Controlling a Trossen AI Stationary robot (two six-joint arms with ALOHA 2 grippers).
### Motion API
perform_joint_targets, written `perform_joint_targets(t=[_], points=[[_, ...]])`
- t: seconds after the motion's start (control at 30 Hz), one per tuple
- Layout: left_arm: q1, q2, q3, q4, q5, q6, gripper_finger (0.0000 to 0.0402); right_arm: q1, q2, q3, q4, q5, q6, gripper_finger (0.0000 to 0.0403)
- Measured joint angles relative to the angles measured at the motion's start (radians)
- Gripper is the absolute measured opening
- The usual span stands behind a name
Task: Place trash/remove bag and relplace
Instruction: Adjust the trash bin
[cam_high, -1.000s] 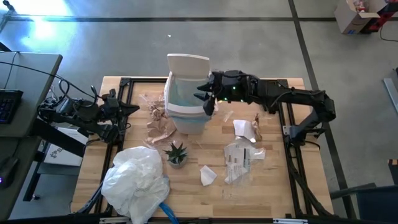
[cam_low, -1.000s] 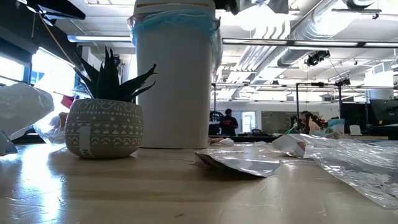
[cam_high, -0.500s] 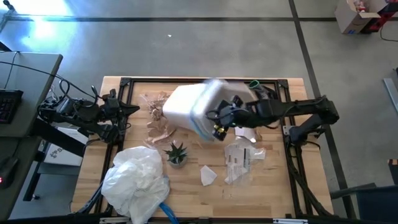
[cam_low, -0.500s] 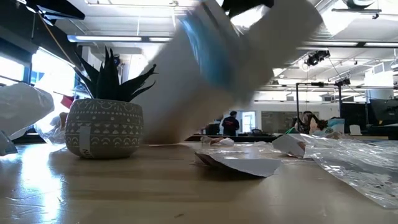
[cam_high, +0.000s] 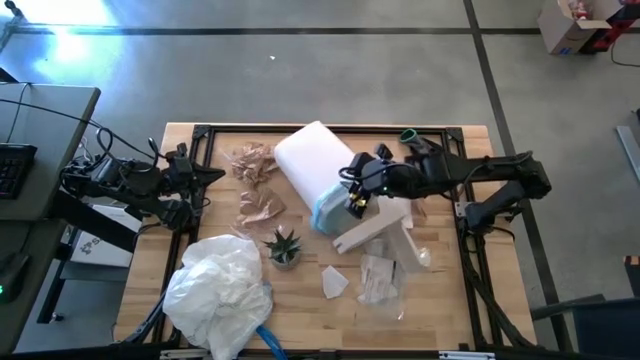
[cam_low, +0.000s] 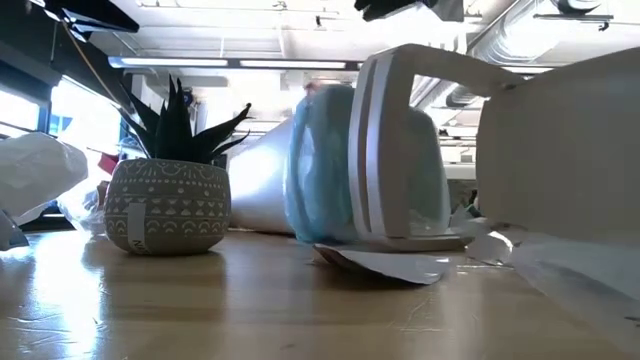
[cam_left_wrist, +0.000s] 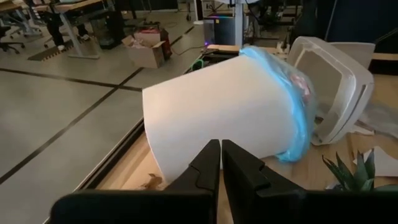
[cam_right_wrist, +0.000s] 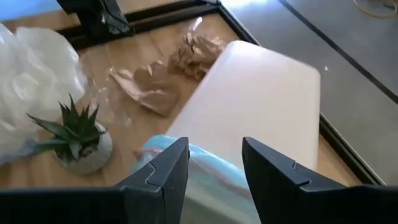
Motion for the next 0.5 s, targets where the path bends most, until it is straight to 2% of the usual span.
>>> perform_joint_targets(t=[0.27,0.5], points=[[0.000,0.029,0.000,0.003,-0.024,0.032,0.0000,0.073,0.004,0.000,-0.091,0.009,0.078,0.0138],[0.013,0.148,0.000,0.088,-0.087,0.151,0.0000,0.187,0.041,0.000,-0.196,0.056,0.213,0.0138]])
